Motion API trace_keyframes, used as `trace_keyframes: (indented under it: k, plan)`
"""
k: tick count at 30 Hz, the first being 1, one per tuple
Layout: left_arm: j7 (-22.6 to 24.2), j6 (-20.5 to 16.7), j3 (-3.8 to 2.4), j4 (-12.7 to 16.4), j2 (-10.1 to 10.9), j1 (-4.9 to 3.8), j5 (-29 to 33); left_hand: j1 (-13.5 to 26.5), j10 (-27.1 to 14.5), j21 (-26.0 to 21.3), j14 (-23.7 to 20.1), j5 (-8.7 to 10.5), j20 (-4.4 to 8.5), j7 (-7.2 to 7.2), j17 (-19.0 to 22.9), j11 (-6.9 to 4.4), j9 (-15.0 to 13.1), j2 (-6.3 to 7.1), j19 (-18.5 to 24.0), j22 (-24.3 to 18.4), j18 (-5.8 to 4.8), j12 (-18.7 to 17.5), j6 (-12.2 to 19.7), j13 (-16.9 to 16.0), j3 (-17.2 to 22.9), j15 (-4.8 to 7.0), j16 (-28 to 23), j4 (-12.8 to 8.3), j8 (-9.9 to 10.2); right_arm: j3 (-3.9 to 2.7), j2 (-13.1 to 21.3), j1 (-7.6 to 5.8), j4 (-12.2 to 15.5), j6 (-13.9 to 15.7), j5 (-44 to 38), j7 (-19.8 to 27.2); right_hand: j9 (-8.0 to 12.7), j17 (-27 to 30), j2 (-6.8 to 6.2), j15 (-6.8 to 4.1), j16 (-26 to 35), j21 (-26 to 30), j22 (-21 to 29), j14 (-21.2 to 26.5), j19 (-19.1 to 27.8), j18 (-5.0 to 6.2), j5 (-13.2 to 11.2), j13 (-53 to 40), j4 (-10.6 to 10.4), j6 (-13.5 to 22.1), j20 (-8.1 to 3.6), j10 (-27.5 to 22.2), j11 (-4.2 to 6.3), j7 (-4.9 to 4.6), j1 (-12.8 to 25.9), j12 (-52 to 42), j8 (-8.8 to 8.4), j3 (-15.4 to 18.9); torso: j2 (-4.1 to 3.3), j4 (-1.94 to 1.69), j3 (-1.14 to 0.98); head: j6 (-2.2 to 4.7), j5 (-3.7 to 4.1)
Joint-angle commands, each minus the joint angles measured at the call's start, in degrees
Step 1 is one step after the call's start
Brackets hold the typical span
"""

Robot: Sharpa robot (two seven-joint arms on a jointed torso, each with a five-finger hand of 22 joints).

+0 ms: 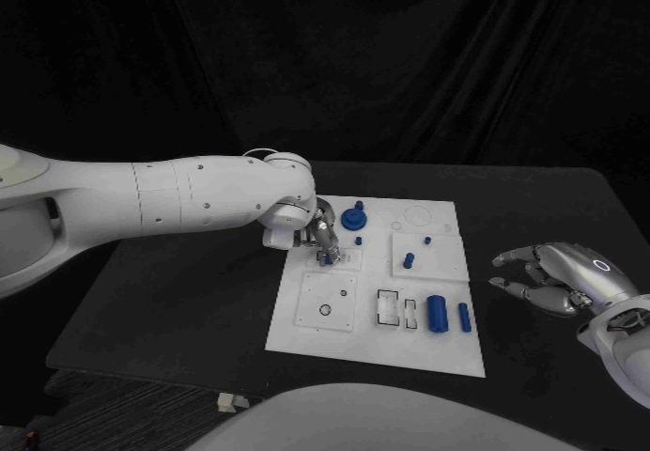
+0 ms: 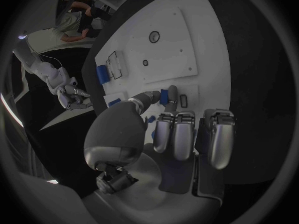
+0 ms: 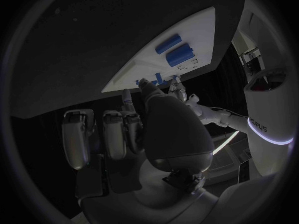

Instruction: Assemble the parts on the task board

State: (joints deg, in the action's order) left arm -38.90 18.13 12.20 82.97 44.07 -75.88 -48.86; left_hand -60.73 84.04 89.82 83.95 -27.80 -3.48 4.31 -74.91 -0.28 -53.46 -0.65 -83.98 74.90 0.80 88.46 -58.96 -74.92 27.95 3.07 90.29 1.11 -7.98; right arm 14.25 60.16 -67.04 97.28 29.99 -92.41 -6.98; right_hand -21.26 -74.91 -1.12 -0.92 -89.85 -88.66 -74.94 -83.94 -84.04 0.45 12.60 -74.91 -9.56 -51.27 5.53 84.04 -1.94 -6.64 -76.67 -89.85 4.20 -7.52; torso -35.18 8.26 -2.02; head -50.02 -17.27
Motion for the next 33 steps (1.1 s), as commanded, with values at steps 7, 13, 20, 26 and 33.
trace_keyframes:
  k: [7, 13, 20, 26, 33]
  plan:
    - [0.5, 3.9, 0.09, -0.4, 0.0, -0.28, 5.0, 2.1, 4.2, -1.0, 6.0, 1.93, 0.16, -0.12, -15.1, 0.19, 0.4, -0.79, -5.3, 14.7, -0.49, -0.8, 0.5, -13.8, 9.9, -0.06, -0.3, -6.3, 0.1, -0.03, 0.0, 0.18, 0.0, 0.4, -0.3, -0.8, 0.1, -15.1, -0.05, -0.40, -0.2, 0.4, -14.3, -6.1, -4.5, 0.10, 0.3, -15.1, -0.3, -0.5, -0.40, 6.0, 0.15, -0.12, -0.4, -0.1, -0.27, -0.1, -0.07, 0.03, -0.03, 0.02, 0.10]
    - [0.4, 7.3, 0.09, -1.9, -0.8, -0.67, 5.8, 3.4, 3.8, -1.6, 6.0, 3.23, -0.13, 0.28, -15.1, 0.53, 0.5, -0.75, -4.9, 14.5, -0.32, -1.2, 1.2, -13.5, 13.1, -0.38, -0.3, -7.6, 0.5, -0.03, -0.1, 0.18, 0.0, 0.3, -0.3, -0.9, 0.1, -15.1, -0.05, -0.40, -0.2, 0.4, -14.3, -6.1, -4.5, 0.10, 0.3, -15.1, -0.3, -0.5, -0.40, 6.0, 0.15, -0.12, -0.4, -0.1, -0.27, -0.1, -0.08, 0.05, -0.02, 0.02, 0.22]
    - [0.1, 9.2, 0.09, -3.9, -1.8, -0.91, 9.5, 5.4, 3.7, -1.9, 6.0, 8.73, -0.41, 0.37, -15.1, 0.70, 0.3, -1.91, -4.7, 14.4, -0.25, -1.4, 1.2, -13.4, 15.6, -0.60, -0.3, -7.9, 0.4, -0.03, -0.1, 0.18, -0.1, 0.2, -0.3, -1.0, 0.1, -15.1, -0.05, -0.40, -0.2, 0.4, -14.3, -6.1, -4.5, 0.10, 0.3, -15.1, -0.3, -0.5, -0.40, 6.0, 0.15, -0.12, -0.4, -0.1, -0.27, -0.1, -0.12, 0.05, -0.03, 0.02, 0.40]
    - [0.0, 9.3, 0.08, -5.3, -2.6, -0.98, 10.9, 6.0, 3.6, -2.2, 6.0, 9.54, -0.47, 0.43, -15.1, 0.79, 0.1, -1.75, -4.5, 14.3, -0.16, -1.5, 1.3, -13.3, 15.2, -0.67, -0.3, -7.9, 0.4, -0.03, -0.2, 0.18, -0.1, 0.1, -0.3, -1.0, 0.1, -15.1, 0.02, -0.40, -0.2, 0.4, -14.3, -6.1, -4.5, 0.10, 0.3, -15.1, -0.3, -0.5, -0.40, 6.0, 0.13, -0.15, -0.4, -0.1, -0.26, -0.2, -0.08, -0.05, -0.04, 0.02, 0.40]
    - [0.0, 8.9, 0.08, -6.8, -3.4, -1.00, 10.6, 6.4, 3.7, -2.2, 6.0, 8.64, -0.52, 0.38, -15.1, 0.78, -0.2, -1.89, -4.5, 14.3, -0.17, -1.4, 1.5, -13.4, 13.8, -0.71, -0.3, -7.7, 0.2, -0.03, -0.2, 0.19, -0.1, -0.1, -0.3, -1.1, 0.1, -15.1, 0.02, -0.40, -0.2, 0.4, -14.3, -6.1, -4.5, 0.10, 0.3, -15.1, -0.3, -0.5, -0.40, 6.0, 0.13, -0.15, -0.4, -0.1, -0.26, -0.2, -0.06, -0.06, -0.02, 0.02, 0.32]
